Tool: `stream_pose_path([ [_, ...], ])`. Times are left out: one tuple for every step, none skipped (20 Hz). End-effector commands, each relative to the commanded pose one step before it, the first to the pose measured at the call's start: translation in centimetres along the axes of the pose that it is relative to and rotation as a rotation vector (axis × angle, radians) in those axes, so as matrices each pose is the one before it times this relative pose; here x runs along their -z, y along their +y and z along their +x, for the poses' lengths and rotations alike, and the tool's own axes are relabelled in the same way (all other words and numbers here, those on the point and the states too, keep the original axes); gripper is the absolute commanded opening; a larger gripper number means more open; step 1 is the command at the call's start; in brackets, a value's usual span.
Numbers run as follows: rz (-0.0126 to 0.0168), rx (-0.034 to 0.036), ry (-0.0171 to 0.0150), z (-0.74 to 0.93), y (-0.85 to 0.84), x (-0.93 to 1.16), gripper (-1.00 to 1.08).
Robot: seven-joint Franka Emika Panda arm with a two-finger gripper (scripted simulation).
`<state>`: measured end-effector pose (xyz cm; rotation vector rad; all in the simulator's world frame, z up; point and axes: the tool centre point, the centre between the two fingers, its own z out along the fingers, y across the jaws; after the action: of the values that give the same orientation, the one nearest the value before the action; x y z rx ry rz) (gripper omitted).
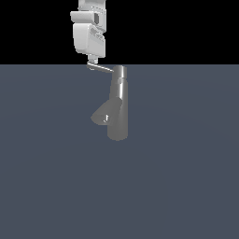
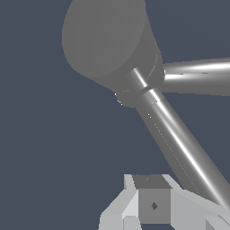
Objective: Turn on the faucet by rotating a designated handle.
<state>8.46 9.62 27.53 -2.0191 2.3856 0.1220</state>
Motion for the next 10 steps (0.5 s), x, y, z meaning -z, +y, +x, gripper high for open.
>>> stream_pose_path([
  [-0.01622, 0.01678, -0.00036, -1.085, 1.200, -0.321, -1.00],
  [0.01914, -0.01738, -0.00047, 1.104, -1.045, 0.585, -1.00],
  [-0.00052, 0.00046, 0.00001, 0.164, 0.232, 0.080, -1.00],
  [-0.00073, 0.00065, 0.00002, 0.153, 0.232, 0.068, -1.00],
  [-0.00052, 0.00046, 0.00001, 0.166, 0.236, 0.082, -1.00],
  [-0.00073, 0.00065, 0.00001, 0.156, 0.235, 0.070, -1.00],
  [-0.00052, 0.00046, 0.00001, 0.169, 0.239, 0.084, -1.00],
  [-0.00063, 0.00056, 0.00001, 0.164, 0.239, 0.077, -1.00],
  [-0.00063, 0.00056, 0.00001, 0.165, 0.241, 0.078, -1.00],
  [-0.00063, 0.00056, 0.00001, 0.166, 0.242, 0.079, -1.00],
])
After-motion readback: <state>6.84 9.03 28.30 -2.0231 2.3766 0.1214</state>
